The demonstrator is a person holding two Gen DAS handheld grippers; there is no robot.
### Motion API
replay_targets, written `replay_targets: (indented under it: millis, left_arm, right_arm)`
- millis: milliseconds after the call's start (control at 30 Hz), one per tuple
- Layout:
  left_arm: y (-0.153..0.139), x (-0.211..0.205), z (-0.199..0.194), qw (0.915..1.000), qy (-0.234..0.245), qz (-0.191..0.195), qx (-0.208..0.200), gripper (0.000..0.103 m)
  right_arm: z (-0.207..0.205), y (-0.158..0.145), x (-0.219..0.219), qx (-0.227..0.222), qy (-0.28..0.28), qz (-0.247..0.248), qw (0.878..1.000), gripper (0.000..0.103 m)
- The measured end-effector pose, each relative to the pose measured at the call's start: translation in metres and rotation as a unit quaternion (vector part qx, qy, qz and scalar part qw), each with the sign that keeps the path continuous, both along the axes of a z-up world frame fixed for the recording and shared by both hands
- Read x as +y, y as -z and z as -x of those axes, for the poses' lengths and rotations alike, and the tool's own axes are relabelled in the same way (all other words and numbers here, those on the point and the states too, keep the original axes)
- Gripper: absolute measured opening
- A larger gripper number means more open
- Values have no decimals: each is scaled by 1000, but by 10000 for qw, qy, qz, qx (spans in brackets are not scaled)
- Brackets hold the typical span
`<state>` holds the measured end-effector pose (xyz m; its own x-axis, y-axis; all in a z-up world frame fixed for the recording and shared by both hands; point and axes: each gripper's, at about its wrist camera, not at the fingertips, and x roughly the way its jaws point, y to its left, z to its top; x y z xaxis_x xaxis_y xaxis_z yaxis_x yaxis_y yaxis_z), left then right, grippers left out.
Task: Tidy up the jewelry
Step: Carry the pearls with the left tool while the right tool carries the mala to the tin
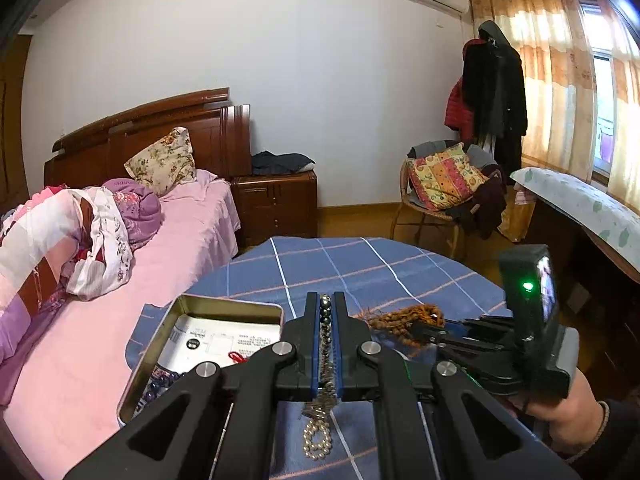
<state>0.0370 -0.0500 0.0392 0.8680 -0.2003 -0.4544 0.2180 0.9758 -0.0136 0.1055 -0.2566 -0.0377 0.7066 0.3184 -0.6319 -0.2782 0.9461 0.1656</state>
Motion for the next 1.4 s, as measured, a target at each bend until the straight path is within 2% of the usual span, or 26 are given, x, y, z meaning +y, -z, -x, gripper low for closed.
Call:
replay_targets:
  millis: [333, 833, 1033, 1400]
  left_arm:
    - [-19, 18, -6, 9996, -177, 23, -226, 4]
    - [-37, 38, -10, 9981, -393, -25, -483, 4]
    - [-36, 45, -14, 9976, -500, -118, -457, 4]
    - [-26, 64, -24, 9970, -719, -23, -299, 4]
  right_arm:
    - [6, -28, 5, -522, 10, -21, 9986, 17]
    - [17, -53, 16, -885, -153, -81, 9959, 17]
    - [15, -62, 26, -965, -316, -91, 9948, 17]
    - [16, -76, 55, -1139, -732, -122, 9907, 17]
